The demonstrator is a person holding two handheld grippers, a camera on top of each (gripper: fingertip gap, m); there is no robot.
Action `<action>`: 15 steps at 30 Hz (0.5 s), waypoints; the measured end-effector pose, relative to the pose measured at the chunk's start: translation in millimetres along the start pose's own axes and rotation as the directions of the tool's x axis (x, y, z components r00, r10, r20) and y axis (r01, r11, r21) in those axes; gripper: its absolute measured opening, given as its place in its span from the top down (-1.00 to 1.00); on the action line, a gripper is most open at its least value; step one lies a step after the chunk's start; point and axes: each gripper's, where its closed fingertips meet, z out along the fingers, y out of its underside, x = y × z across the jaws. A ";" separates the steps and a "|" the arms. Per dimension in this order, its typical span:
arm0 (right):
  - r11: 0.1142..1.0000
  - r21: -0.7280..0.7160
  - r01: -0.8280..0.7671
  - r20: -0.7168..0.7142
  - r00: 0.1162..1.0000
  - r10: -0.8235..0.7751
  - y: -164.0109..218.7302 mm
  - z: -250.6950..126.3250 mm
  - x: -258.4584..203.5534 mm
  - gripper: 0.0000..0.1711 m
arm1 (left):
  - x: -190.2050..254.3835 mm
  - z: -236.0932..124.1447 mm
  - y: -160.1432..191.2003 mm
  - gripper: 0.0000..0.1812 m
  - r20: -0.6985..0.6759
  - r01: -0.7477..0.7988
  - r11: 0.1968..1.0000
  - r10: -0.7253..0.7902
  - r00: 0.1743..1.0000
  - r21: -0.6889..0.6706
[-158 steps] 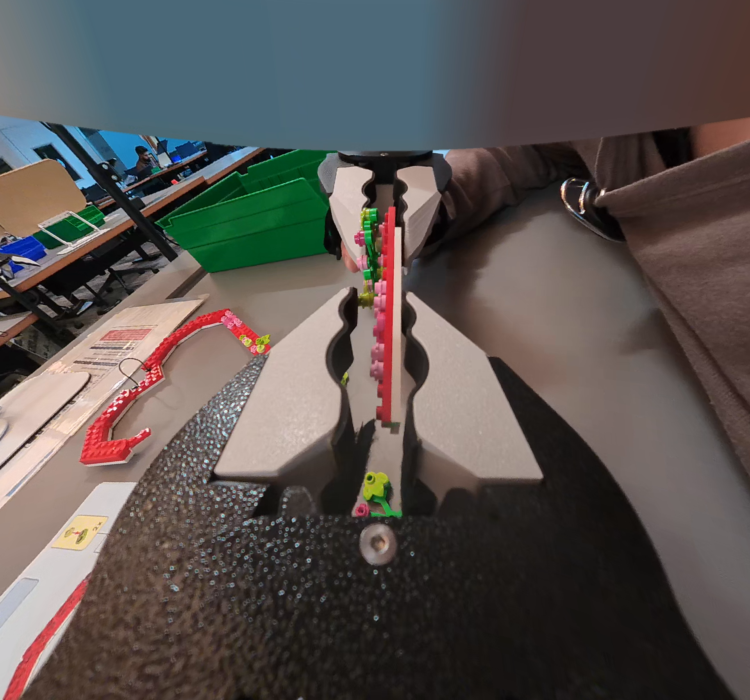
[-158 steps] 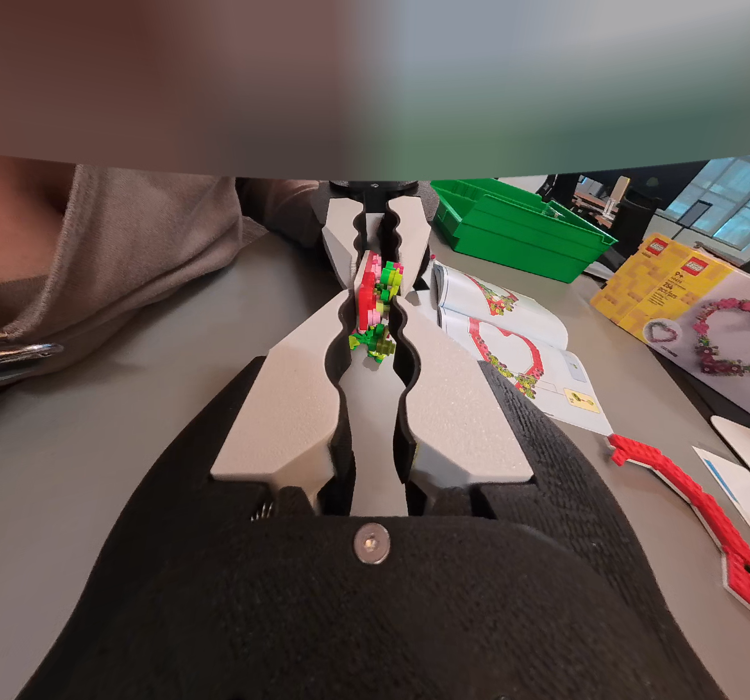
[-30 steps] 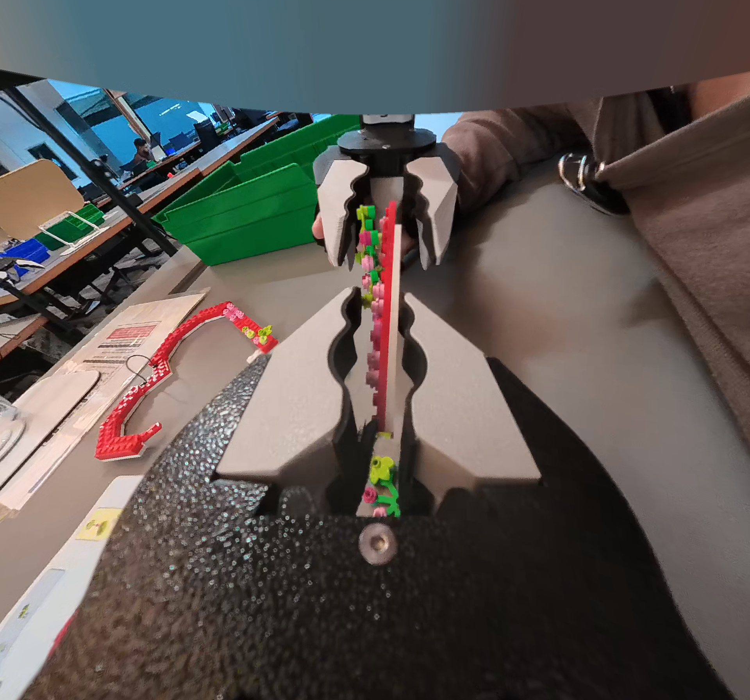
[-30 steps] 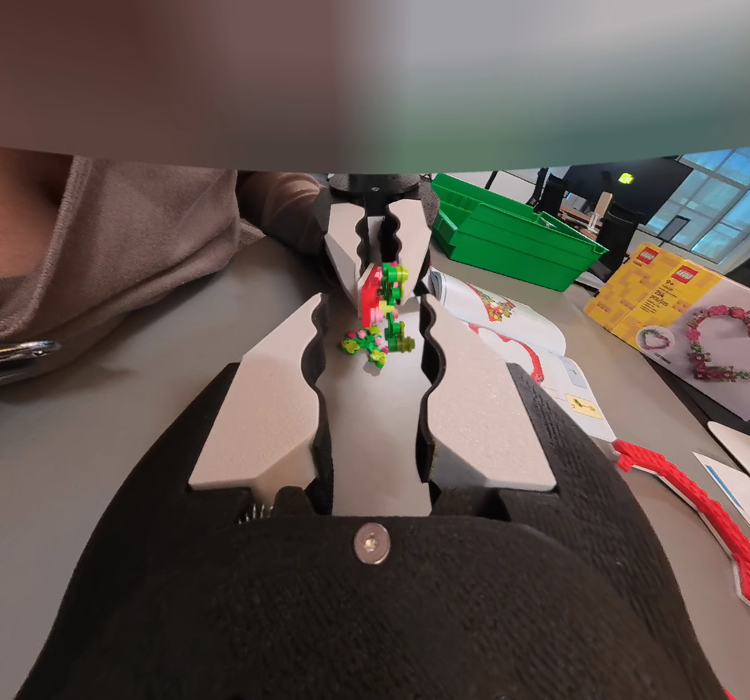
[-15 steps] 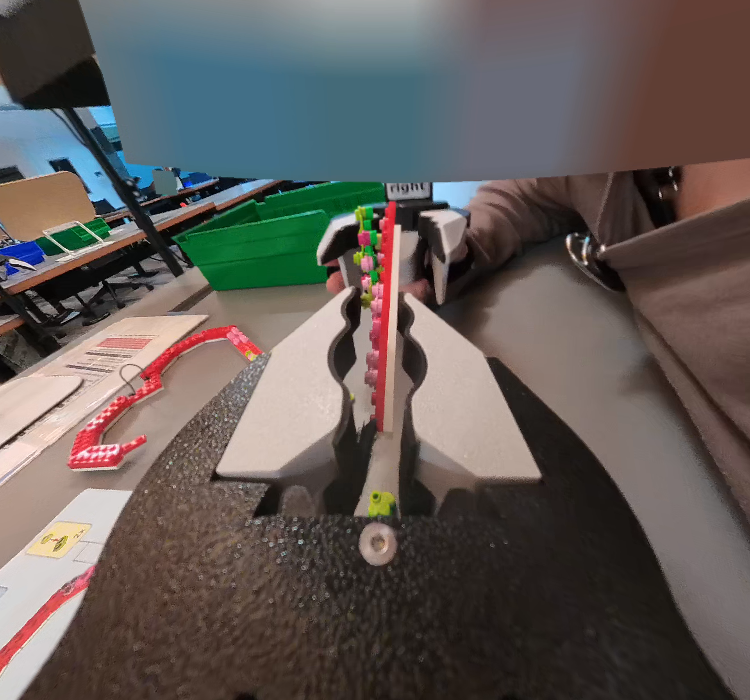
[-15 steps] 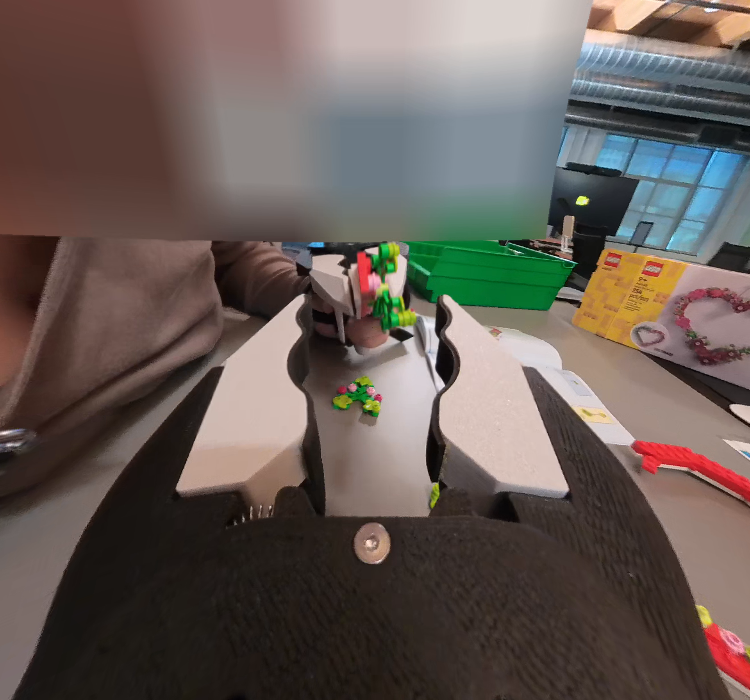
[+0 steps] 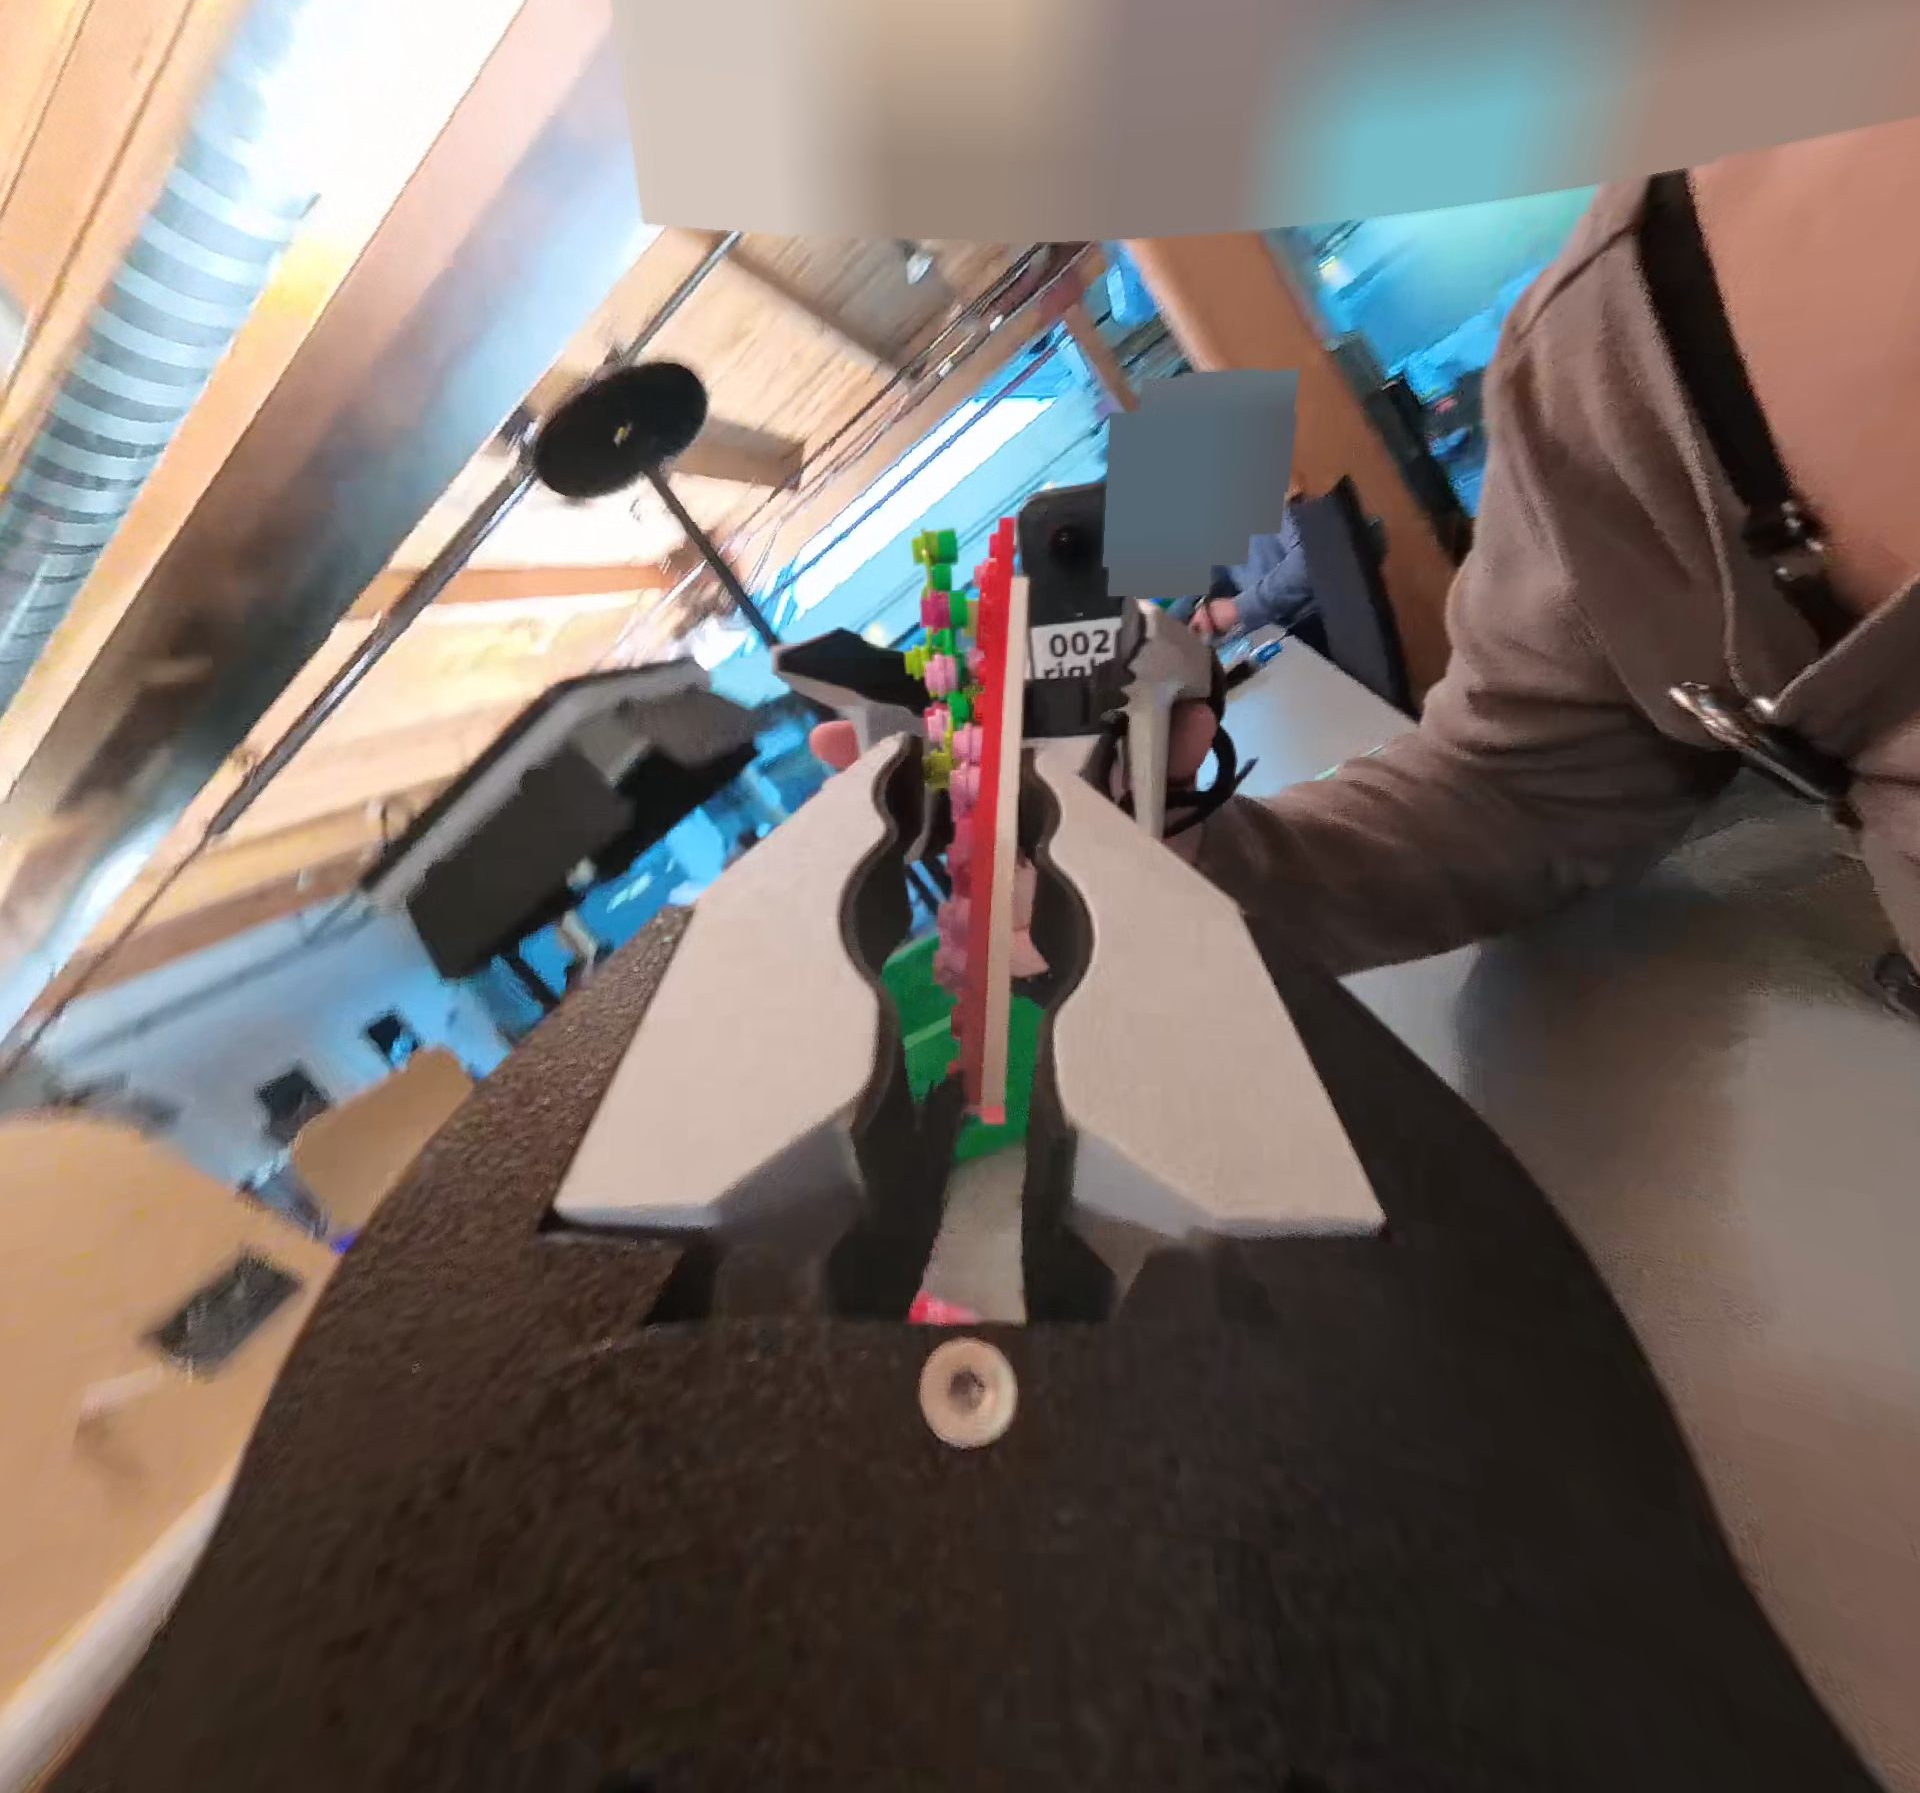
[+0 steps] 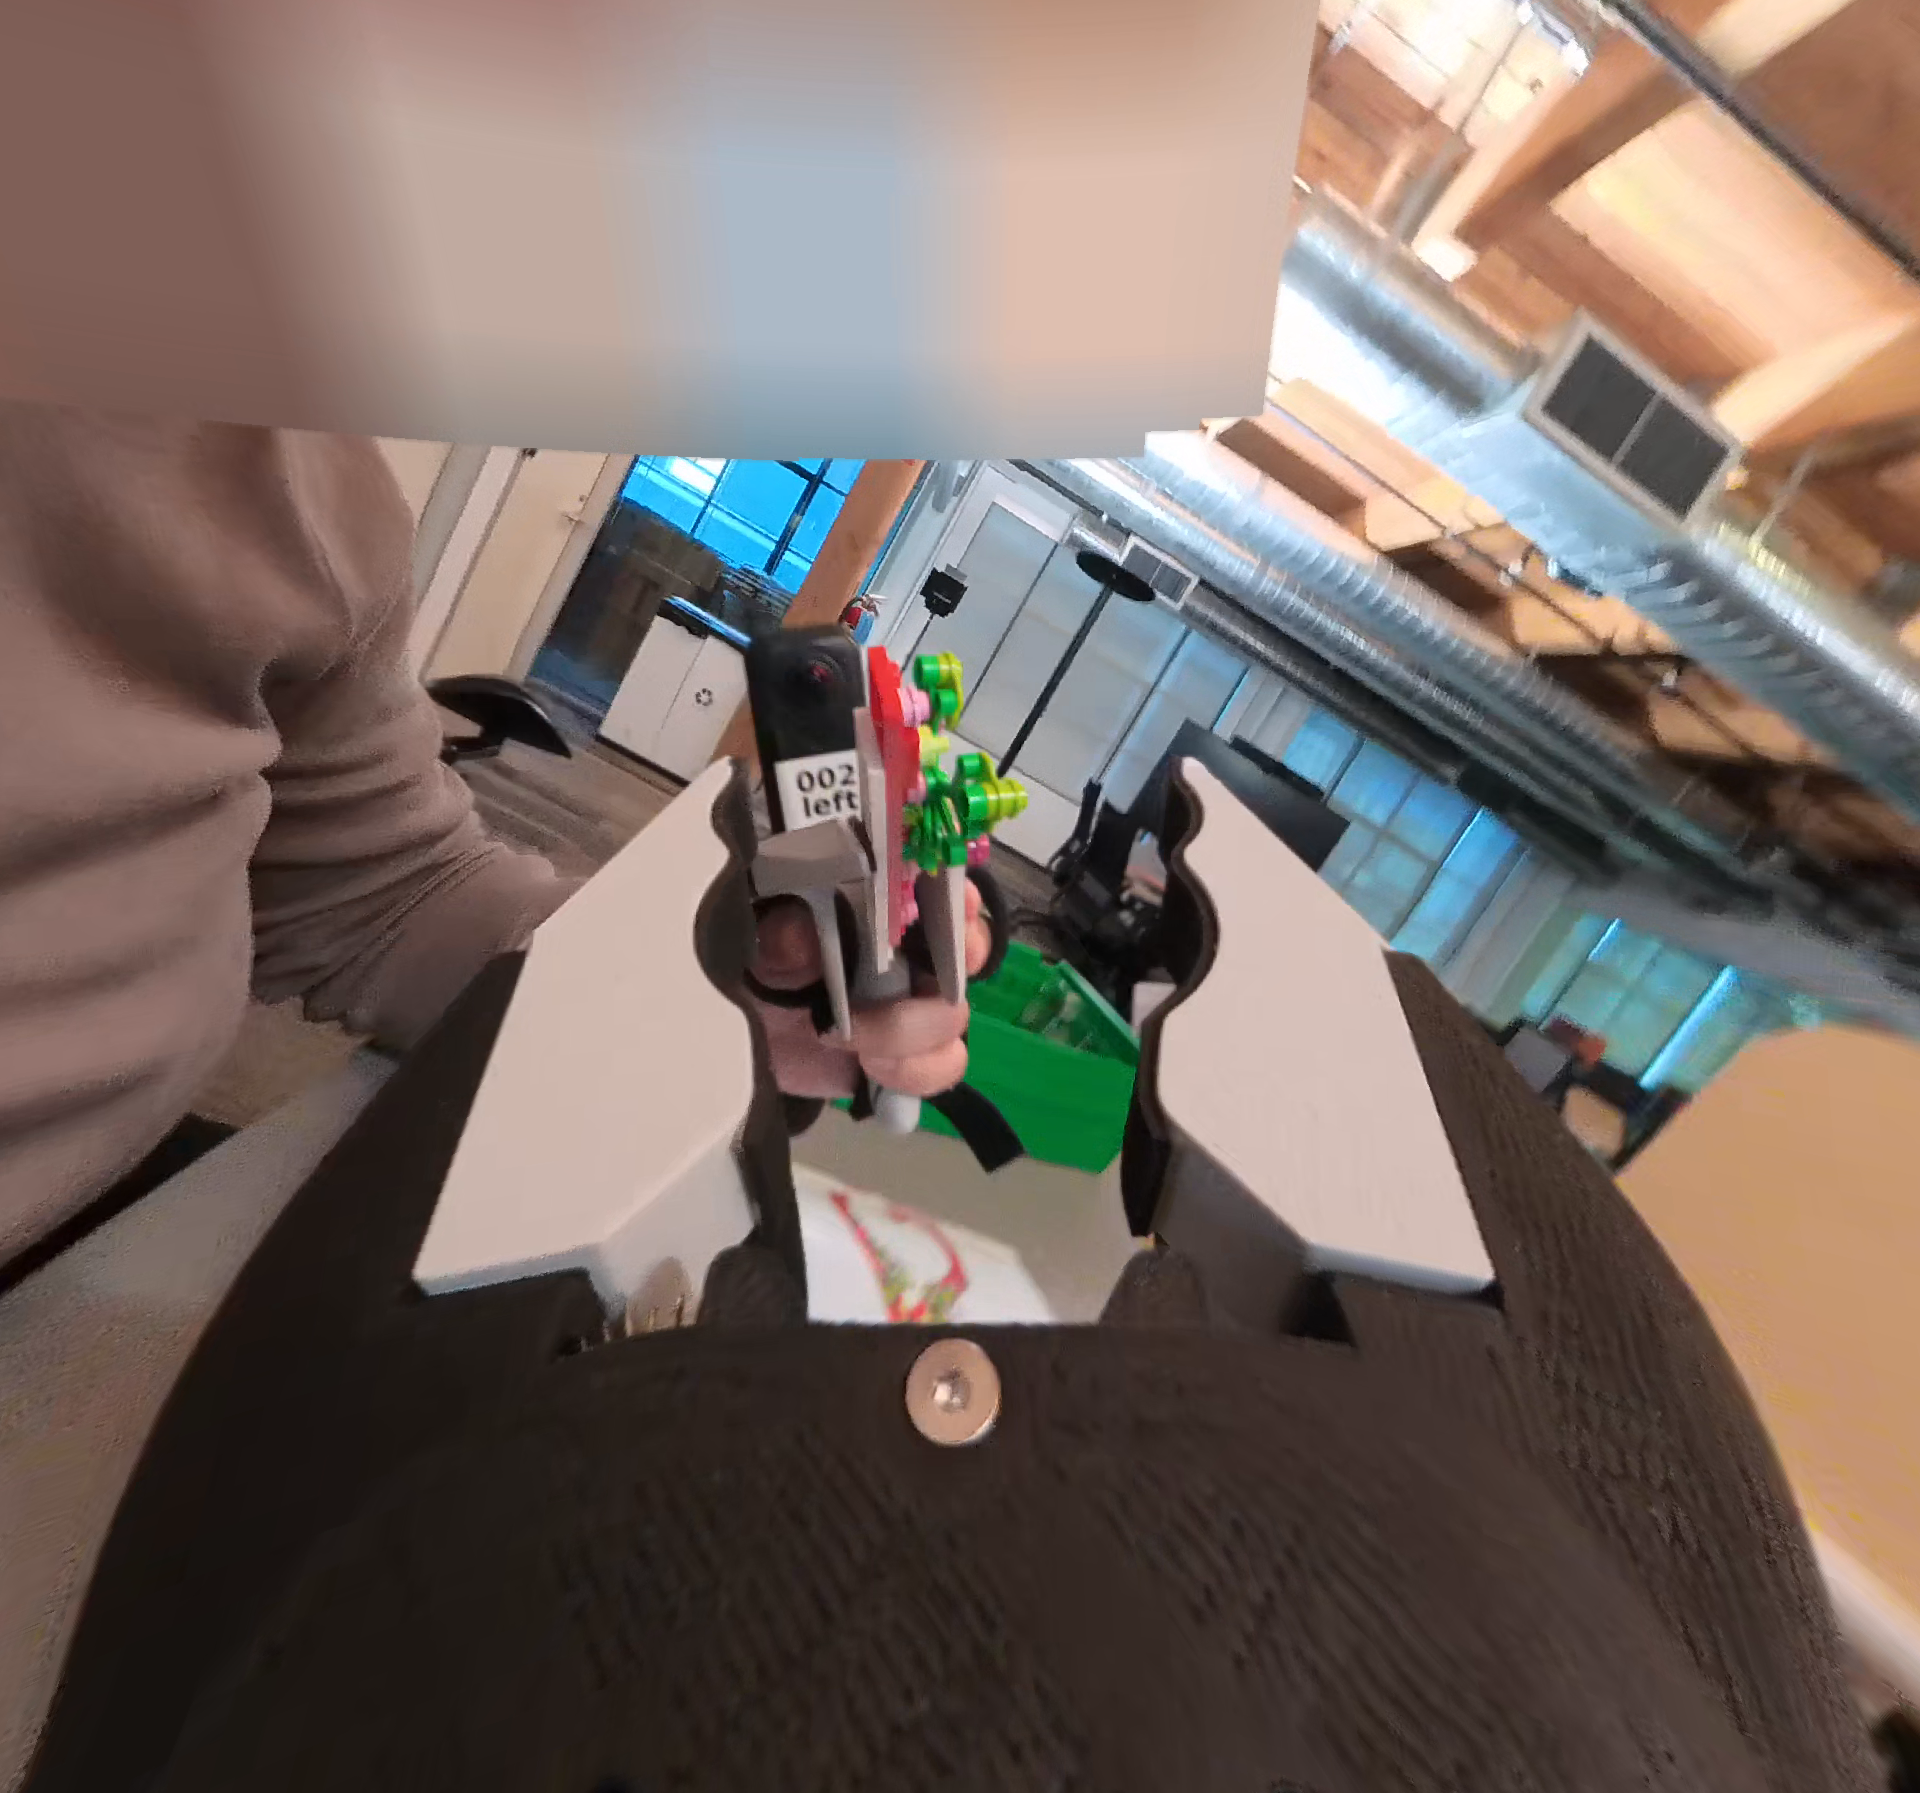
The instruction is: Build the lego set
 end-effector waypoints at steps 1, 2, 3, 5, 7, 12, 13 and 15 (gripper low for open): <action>0.999 0.003 0.051 0.017 0.999 -0.051 -9.2 10.4 -2.3 0.10 | -3.0 0.8 -10.1 0.84 -0.033 -0.022 0.999 0.023 0.999 0.038; 0.995 0.003 0.100 0.023 0.995 -0.100 -17.4 20.7 -4.0 0.11 | -6.1 0.7 -21.0 0.84 -0.060 -0.041 0.996 0.046 0.997 0.082; 0.989 0.002 0.148 0.022 0.989 -0.148 -25.0 30.5 -5.2 0.12 | -8.6 -0.6 -32.2 0.84 -0.084 -0.061 0.990 0.072 0.994 0.128; 0.977 0.024 0.210 0.025 0.977 -0.210 -42.4 48.1 -11.1 0.19 | -14.2 -6.0 -52.3 0.84 -0.127 -0.080 0.975 0.108 0.986 0.207; 0.969 0.033 0.247 0.025 0.969 -0.247 -54.6 64.5 -17.3 0.28 | -18.5 -14.9 -69.3 0.84 -0.165 -0.073 0.961 0.121 0.979 0.266; 0.956 -0.052 0.287 -0.049 0.956 -0.290 -51.7 105.6 -15.1 0.49 | -24.3 -41.6 -95.3 0.85 -0.210 -0.021 0.929 0.106 0.972 0.369; 0.954 -0.052 0.297 -0.058 0.952 -0.300 -51.4 112.6 -16.0 0.55 | -22.7 -45.6 -98.8 0.85 -0.228 -0.007 0.923 0.102 0.968 0.385; 0.951 -0.037 0.307 -0.055 0.950 -0.309 -52.2 125.0 -20.7 0.59 | -21.6 -53.3 -105.4 0.84 -0.258 0.026 0.909 0.091 0.962 0.416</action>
